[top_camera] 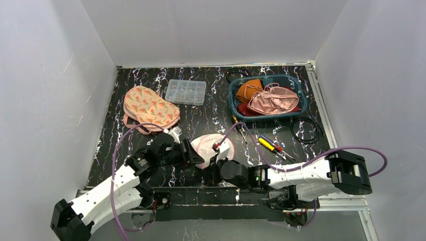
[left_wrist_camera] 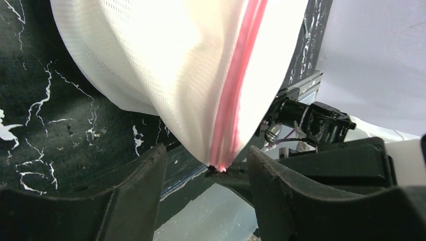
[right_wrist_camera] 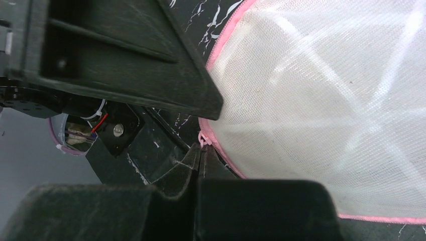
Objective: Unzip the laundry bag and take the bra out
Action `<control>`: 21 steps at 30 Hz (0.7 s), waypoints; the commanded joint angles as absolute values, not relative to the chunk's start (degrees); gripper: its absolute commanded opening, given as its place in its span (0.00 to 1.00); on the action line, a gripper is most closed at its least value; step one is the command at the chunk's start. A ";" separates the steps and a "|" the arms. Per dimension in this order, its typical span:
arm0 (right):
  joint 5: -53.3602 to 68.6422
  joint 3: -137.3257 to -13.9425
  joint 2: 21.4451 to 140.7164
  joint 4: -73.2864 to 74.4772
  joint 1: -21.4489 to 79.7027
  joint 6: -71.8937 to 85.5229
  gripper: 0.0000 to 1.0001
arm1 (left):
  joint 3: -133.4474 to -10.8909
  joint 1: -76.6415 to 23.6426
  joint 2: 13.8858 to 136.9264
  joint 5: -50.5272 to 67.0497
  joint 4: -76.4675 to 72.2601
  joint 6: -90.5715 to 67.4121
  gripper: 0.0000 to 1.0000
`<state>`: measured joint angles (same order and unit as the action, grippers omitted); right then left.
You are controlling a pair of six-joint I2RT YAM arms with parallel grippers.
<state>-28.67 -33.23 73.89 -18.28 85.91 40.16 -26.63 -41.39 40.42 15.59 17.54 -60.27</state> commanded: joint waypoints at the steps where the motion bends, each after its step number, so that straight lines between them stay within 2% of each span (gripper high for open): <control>1: -28.27 -35.42 73.39 -21.29 86.23 39.28 0.01 | -28.48 -41.83 43.05 14.01 14.24 -58.86 0.54; 3: -28.11 -35.27 73.32 -21.15 86.25 39.39 0.01 | -28.48 -41.77 43.74 13.36 13.54 -58.81 0.50; 10: -28.62 -34.58 71.40 -20.03 86.26 39.54 0.01 | -28.99 -41.84 45.17 12.19 12.54 -58.57 0.24; 15: -30.31 -33.95 68.86 -17.79 86.26 39.67 0.01 | -29.67 -41.80 45.30 11.12 11.48 -58.35 0.02; 21: -34.48 -33.11 62.49 -10.11 86.19 39.33 0.01 | -32.75 -41.81 45.44 10.39 14.57 -55.98 0.00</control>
<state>-30.50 -33.21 67.55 -14.59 85.89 40.14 -29.67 -41.93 45.43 13.28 12.03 -58.94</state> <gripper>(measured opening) 0.032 0.033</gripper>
